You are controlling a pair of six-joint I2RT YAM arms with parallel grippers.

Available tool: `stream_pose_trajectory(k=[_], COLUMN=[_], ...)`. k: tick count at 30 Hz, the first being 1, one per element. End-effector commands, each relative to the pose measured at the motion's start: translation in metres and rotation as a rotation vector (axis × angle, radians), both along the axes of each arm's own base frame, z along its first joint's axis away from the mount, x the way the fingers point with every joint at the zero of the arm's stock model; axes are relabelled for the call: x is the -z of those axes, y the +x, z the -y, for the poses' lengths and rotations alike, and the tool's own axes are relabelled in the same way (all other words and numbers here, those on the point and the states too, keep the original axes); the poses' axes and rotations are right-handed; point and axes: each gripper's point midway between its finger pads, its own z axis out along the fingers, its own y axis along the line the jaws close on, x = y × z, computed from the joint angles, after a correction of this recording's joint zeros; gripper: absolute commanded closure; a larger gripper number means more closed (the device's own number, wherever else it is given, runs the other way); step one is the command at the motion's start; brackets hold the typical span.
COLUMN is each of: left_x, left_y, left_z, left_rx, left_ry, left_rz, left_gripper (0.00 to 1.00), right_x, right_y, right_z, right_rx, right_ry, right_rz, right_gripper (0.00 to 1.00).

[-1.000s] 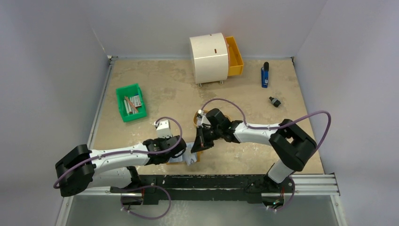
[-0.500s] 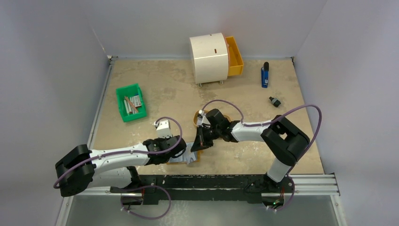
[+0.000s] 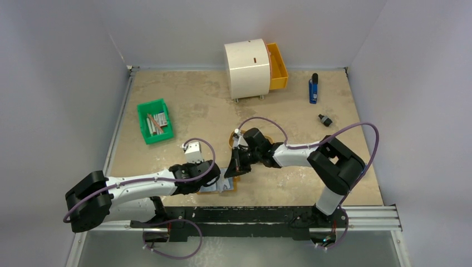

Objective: Put the credit cards into the card holder
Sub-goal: Insert the credit card into the card holder.

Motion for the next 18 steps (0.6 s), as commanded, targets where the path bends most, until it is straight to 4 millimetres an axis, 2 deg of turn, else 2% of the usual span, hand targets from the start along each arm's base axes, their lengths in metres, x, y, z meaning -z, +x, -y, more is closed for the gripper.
stream_pose_trajectory(k=[1, 18], left_x=[-0.003, -0.004], left_y=[0.001, 0.001], left_z=[-0.001, -0.001], left_rx=[-0.027, -0.028], left_ry=[-0.021, -0.025], left_rz=[0.011, 0.012], left_gripper=[0.90, 0.91], right_x=[-0.017, -0.005], right_y=[0.008, 0.007], right_z=[-0.013, -0.012], right_rx=[-0.015, 0.000], right_ry=[0.061, 0.039], right_rz=[0.025, -0.013], right_gripper=[1.00, 1.00])
